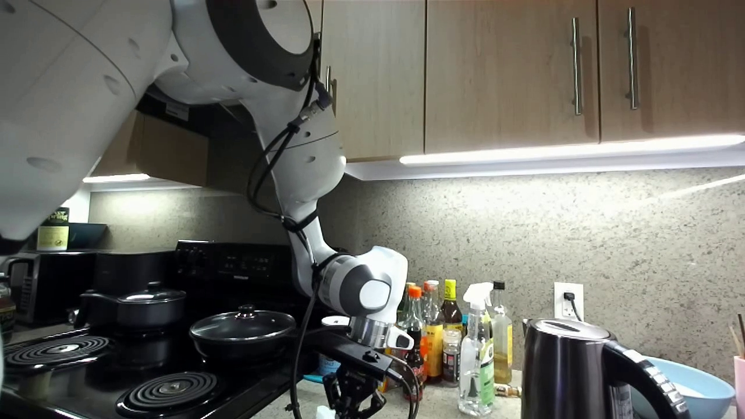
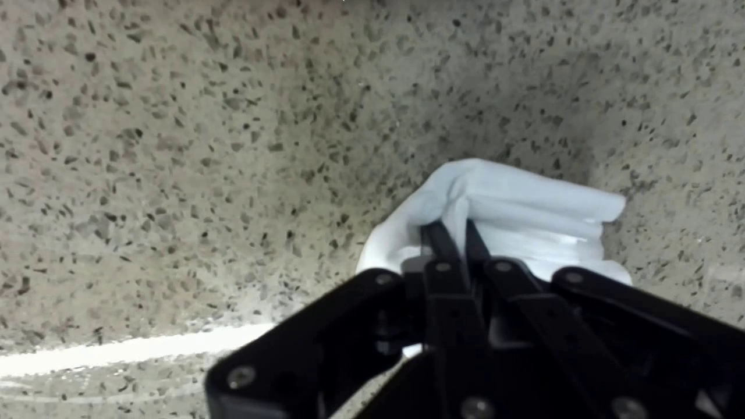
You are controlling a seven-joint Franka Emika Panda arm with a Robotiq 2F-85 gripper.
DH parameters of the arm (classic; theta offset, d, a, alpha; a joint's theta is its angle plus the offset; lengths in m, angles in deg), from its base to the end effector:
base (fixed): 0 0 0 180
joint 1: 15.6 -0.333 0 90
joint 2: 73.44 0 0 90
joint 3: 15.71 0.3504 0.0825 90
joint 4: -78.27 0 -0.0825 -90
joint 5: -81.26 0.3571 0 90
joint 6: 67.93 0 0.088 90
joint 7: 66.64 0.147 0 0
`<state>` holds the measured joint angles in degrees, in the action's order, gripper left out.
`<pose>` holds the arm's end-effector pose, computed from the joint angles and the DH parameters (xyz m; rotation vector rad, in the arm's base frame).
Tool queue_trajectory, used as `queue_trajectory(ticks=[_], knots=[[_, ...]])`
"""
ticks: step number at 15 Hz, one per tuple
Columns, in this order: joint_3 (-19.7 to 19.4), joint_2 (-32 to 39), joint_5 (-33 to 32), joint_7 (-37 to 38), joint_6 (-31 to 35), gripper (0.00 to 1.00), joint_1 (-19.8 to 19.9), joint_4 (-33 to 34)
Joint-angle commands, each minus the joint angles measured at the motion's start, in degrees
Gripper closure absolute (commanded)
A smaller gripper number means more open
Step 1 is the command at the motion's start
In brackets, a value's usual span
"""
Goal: Use the white napkin to wipe the counter.
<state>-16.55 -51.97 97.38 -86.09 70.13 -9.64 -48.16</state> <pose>0.5247 -0.0535 0.2110 -2.9376 0.0068 0.1889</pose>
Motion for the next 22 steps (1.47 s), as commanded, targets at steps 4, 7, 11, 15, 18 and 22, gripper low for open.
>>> queue_trajectory(ticks=[4, 7, 11, 15, 18, 22], knots=[[-4.8, 1.2, -2.0, 8.0, 1.8, 0.94, 3.9, -2.5], [-8.6, 0.9, -4.9, 13.8, 2.9, 0.94, 4.3, -4.5], [-12.5, 2.3, -7.5, 20.1, 2.3, 0.94, 5.5, -5.5], [-15.1, 4.1, -7.0, 23.6, 0.8, 0.94, 8.0, -5.3], [-12.2, 1.0, -2.7, 17.8, -1.5, 0.94, 10.3, -5.6], [-6.3, -4.3, -1.3, 12.1, -0.8, 0.94, 7.3, -6.4]])
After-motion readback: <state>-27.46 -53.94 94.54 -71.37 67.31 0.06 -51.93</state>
